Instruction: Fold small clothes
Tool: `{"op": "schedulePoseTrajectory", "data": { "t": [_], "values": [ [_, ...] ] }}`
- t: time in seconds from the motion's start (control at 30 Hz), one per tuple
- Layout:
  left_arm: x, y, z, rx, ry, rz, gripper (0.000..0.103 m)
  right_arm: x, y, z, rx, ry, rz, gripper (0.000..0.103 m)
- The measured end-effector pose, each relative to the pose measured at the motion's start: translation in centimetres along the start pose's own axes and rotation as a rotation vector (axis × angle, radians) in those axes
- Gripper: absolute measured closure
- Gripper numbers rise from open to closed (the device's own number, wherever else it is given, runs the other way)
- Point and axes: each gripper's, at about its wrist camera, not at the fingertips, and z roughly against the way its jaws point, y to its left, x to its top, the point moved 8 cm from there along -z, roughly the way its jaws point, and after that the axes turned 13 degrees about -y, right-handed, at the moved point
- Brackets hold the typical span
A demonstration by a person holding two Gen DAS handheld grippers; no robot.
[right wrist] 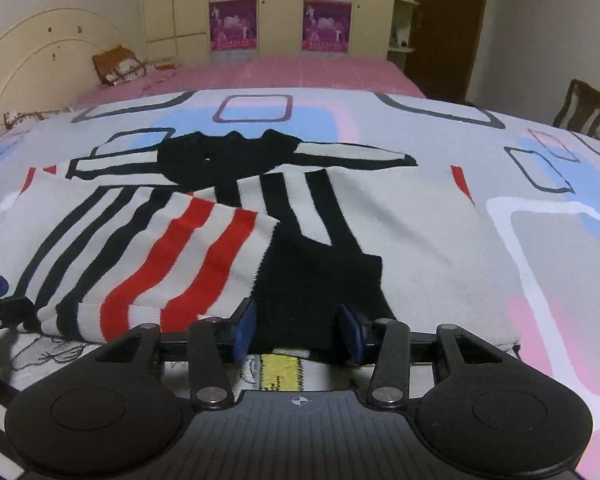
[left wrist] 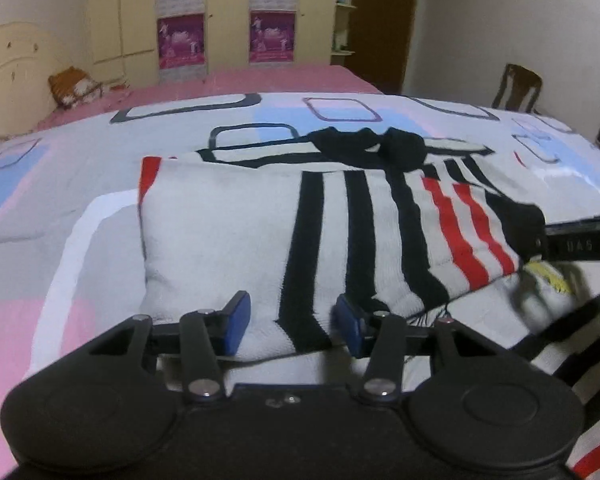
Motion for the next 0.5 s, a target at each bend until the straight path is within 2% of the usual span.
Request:
{"op": "schedulePoseTrajectory", "data": {
  "t": [0.07, 0.1, 0.13, 0.17, 0.33, 0.37, 0.4, 0.43, 0.47, 0.5],
  "values": [
    [1.0, 0.1, 0.9, 0.023, -0.043, -0.006, 0.055, 0.8, -0.3, 0.8, -0.006, -0.042, -0.005, 0.059],
    [0.9, 0.3, 1.0, 0.034, -0.037, -0.012, 0.054, 1.0, -0.7, 1.0, -0.006, -0.064, -0.017, 0.059],
    [0.1, 0.3, 0.6, 0.041, 0.010, -0.027, 0.054, 0.6, -1.1, 0.7, -0.013, -0.035, -0.021, 0.059],
    [-0.5, 0.3, 0.2, 0.037, 0.025, -0.040, 0.053, -0.4, -1.4, 0.0, -0.016, 0.021, -0.014, 0.059],
    [0.1, 0.4, 0.4, 0.055, 0.015, -0.020, 0.052, 0.3, -2.1, 0.3, 0.023, 0.020, -0.039, 0.058],
    [0.2, 0.3, 0.8, 0.069, 0.008, -0.020, 0.049, 0.6, -2.4, 0.8, 0.018, -0.001, -0.048, 0.058],
    [0.4, 0.2, 1.3, 0.088, -0.004, -0.025, 0.033, 0.8, -2.9, 1.4, 0.010, -0.023, -0.052, 0.058],
    [0.5, 0.1, 1.8, 0.109, -0.016, -0.032, 0.009, 1.0, -3.1, 2.1, 0.003, -0.049, -0.056, 0.048],
    [0.7, 0.0, 2.4, 0.134, -0.029, -0.041, 0.004, 1.1, -3.5, 2.9, 0.009, -0.063, -0.062, 0.038],
    [0.8, -0.3, 2.9, 0.144, -0.043, -0.049, 0.006, 1.2, -3.8, 3.9, 0.029, -0.080, -0.072, 0.038]
  ]
}}
